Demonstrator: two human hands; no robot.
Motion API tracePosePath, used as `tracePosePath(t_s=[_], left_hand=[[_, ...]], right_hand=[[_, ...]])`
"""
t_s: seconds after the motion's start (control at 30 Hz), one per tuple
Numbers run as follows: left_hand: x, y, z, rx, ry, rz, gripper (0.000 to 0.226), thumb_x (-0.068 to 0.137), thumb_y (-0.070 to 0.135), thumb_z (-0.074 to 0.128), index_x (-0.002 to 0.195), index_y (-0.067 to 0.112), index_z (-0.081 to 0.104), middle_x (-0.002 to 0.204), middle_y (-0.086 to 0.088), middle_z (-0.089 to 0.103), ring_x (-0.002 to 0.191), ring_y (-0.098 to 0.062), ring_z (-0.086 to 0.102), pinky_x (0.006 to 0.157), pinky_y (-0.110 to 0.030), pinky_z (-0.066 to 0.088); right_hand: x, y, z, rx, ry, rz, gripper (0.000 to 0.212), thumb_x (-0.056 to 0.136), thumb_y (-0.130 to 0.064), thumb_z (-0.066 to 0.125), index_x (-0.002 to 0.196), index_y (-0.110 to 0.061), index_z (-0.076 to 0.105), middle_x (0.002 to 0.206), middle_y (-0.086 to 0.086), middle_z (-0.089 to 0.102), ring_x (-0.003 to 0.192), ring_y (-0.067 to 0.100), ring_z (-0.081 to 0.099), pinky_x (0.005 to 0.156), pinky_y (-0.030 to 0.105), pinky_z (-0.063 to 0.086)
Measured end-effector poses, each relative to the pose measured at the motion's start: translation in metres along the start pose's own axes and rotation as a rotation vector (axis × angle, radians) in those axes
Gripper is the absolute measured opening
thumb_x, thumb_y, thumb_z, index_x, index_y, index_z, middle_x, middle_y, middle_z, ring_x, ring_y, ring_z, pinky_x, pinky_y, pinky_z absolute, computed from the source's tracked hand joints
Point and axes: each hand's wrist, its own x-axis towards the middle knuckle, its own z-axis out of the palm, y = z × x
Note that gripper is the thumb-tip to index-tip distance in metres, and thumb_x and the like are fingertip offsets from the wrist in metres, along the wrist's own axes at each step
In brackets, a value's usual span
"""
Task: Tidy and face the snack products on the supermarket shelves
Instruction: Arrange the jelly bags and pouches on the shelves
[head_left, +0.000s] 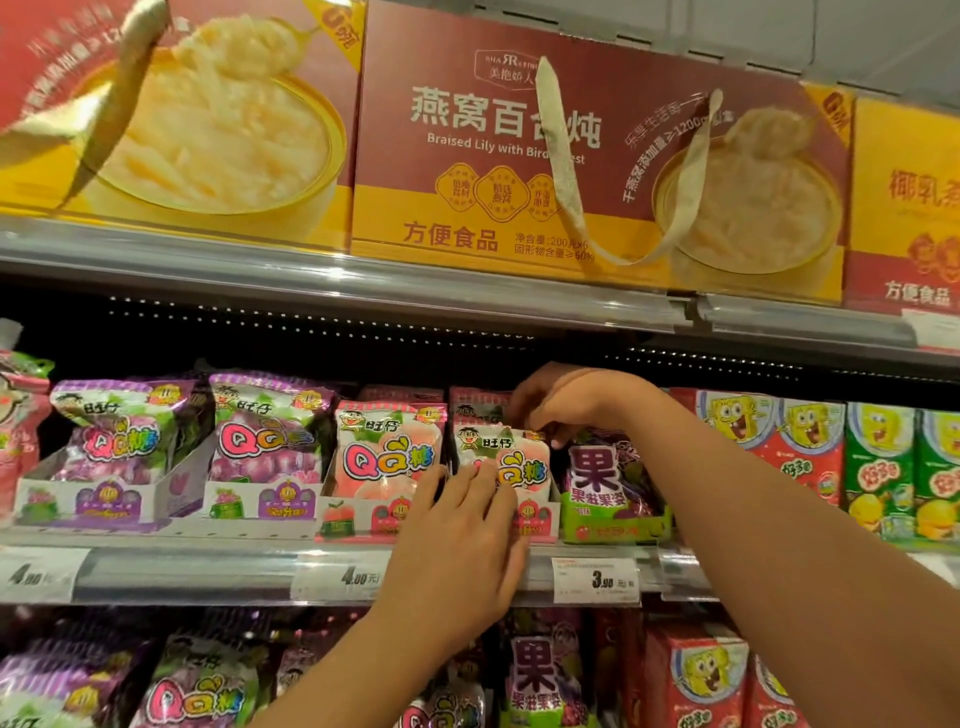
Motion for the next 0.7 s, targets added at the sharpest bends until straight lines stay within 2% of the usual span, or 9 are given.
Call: tracePosePath(t_s=[0.07,0.17,0.27,0.37,0.43,0.47,0.53,0.6,0.7], left_hand=[[-0.001,0.0,0.002,-0.008,0.014,-0.003,0.046,0.098,0.05,0.04,0.124,0.019,0.062,0.14,-0.008,0.059,0.126,-0.027,0.056,0.11,-0.054,0.038],[-0.002,0.0,0.004,-0.016,0.036,0.0,0.044,0.097,0.049,0.043,0.121,0.018,0.062,0.138,-0.008,0.059,0.124,-0.027,0.056,0.11,-0.053,0.038],[-0.002,0.0,0.006,-0.024,0.052,-0.005,0.043,0.097,0.05,0.043,0.12,0.019,0.062,0.137,-0.008,0.059,0.123,-0.026,0.056,0.111,-0.053,0.038],[-0.002,-0.001,0.008,-0.028,0.054,-0.01,0.043,0.097,0.05,0.042,0.121,0.019,0.061,0.134,-0.007,0.061,0.119,-0.026,0.057,0.111,-0.052,0.037],[-0.002,0.0,0.008,-0.025,0.047,-0.016,0.045,0.098,0.05,0.039,0.124,0.019,0.059,0.133,-0.006,0.061,0.118,-0.026,0.057,0.112,-0.052,0.035],[-0.002,0.0,0.008,-0.023,0.037,-0.019,0.047,0.099,0.05,0.038,0.127,0.018,0.058,0.134,-0.006,0.06,0.118,-0.026,0.057,0.112,-0.052,0.034],[-0.002,0.001,0.006,-0.018,0.004,-0.028,0.052,0.099,0.051,0.034,0.132,0.017,0.056,0.136,-0.007,0.059,0.118,-0.027,0.057,0.113,-0.052,0.033],[-0.001,0.001,0.004,-0.017,-0.03,-0.036,0.056,0.1,0.053,0.031,0.135,0.017,0.055,0.139,-0.008,0.058,0.12,-0.028,0.056,0.115,-0.053,0.031],[0.002,0.002,0.001,-0.01,-0.072,-0.036,0.062,0.099,0.057,0.025,0.138,0.016,0.052,0.145,-0.008,0.053,0.125,-0.028,0.052,0.118,-0.052,0.024]], right_hand=[[0.005,-0.006,-0.004,-0.11,-0.039,-0.008,0.024,0.096,-0.006,0.062,0.116,-0.014,0.071,0.112,0.006,0.072,0.088,0.018,0.07,0.06,0.021,0.054],[0.016,-0.008,-0.004,-0.12,-0.114,0.069,0.024,0.095,-0.009,0.066,0.118,-0.012,0.072,0.108,0.007,0.075,0.074,0.01,0.065,0.055,0.02,0.05],[0.022,-0.009,-0.002,-0.184,-0.165,0.088,0.021,0.095,-0.018,0.067,0.115,-0.013,0.073,0.095,0.002,0.075,0.065,0.007,0.063,0.053,0.018,0.046],[0.028,-0.004,0.001,-0.283,0.034,-0.071,0.012,0.09,-0.029,0.074,0.099,-0.021,0.075,0.092,-0.006,0.074,0.074,0.009,0.066,0.057,0.02,0.048],[0.03,0.001,0.004,-0.262,0.21,-0.147,0.016,0.088,-0.032,0.077,0.1,-0.023,0.074,0.09,-0.015,0.067,0.084,0.01,0.064,0.062,0.016,0.044],[0.031,0.004,0.005,-0.246,0.242,-0.162,0.017,0.088,-0.031,0.077,0.102,-0.022,0.075,0.09,-0.016,0.065,0.088,0.01,0.063,0.064,0.014,0.043],[0.032,0.009,0.01,-0.219,0.191,-0.154,0.018,0.09,-0.028,0.075,0.106,-0.021,0.076,0.093,-0.015,0.066,0.087,0.008,0.065,0.063,0.014,0.044],[0.03,0.012,0.014,-0.2,0.135,-0.117,0.019,0.092,-0.026,0.073,0.11,-0.021,0.075,0.092,-0.015,0.068,0.073,0.004,0.065,0.052,0.014,0.046],[0.028,0.015,0.013,-0.145,0.227,-0.13,0.015,0.091,-0.025,0.075,0.105,-0.023,0.075,0.092,-0.014,0.067,0.073,0.002,0.063,0.044,0.011,0.044]])
